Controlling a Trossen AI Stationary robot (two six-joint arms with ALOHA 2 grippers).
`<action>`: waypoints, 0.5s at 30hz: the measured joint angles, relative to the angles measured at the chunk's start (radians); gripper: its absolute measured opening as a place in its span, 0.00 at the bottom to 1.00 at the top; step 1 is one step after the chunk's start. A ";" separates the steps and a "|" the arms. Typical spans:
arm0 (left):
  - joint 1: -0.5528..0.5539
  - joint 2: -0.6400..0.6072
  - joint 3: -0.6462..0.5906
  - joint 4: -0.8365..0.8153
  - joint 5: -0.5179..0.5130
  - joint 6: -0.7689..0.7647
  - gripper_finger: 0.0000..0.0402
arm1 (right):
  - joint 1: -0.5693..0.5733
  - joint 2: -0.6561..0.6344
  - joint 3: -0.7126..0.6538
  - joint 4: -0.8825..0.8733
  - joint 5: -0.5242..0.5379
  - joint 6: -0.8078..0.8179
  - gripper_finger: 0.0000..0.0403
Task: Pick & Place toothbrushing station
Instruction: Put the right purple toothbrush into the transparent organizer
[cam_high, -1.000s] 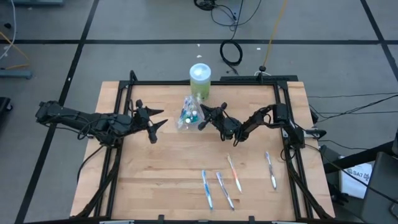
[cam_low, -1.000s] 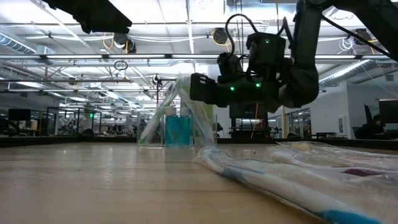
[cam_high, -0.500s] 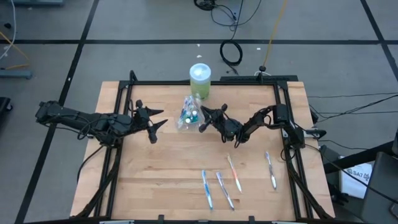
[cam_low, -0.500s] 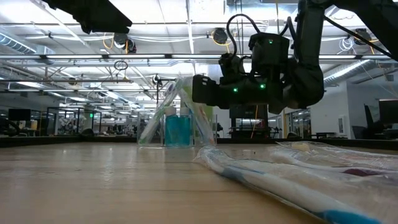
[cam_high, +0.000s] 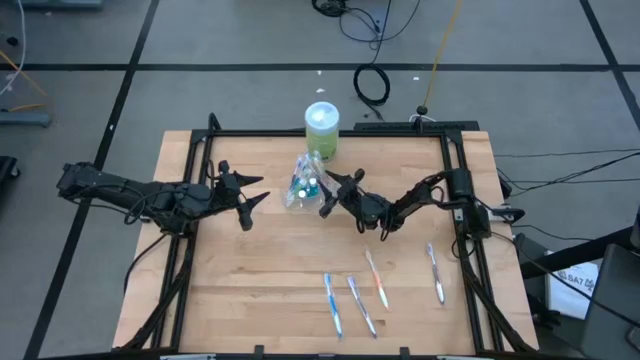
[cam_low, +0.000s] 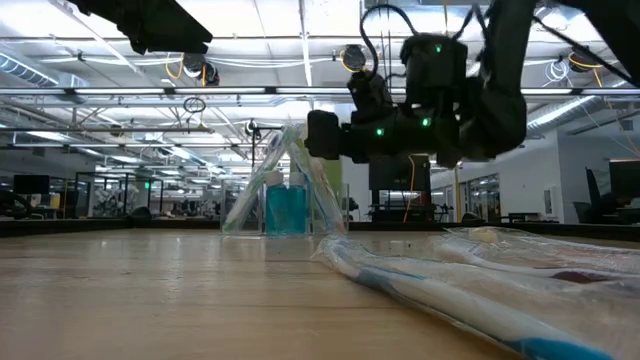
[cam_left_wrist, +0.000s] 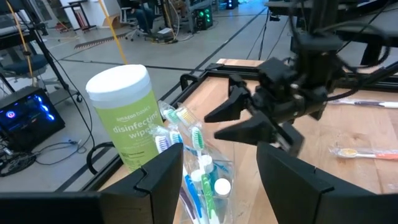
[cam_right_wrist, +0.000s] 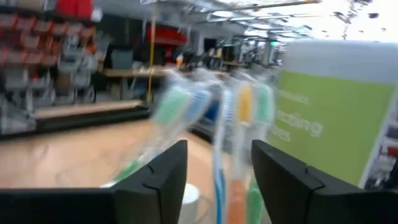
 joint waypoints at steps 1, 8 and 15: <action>0.000 0.000 0.000 0.000 0.000 0.000 0.53 | 0.009 -0.026 0.000 -0.055 0.000 -0.022 0.45; 0.000 0.000 0.000 0.000 0.003 -0.013 0.53 | 0.074 -0.307 0.000 -0.571 -0.001 0.142 0.50; 0.000 0.000 0.000 -0.001 0.038 -0.024 0.53 | 0.155 -0.563 0.000 -1.082 -0.007 0.331 0.51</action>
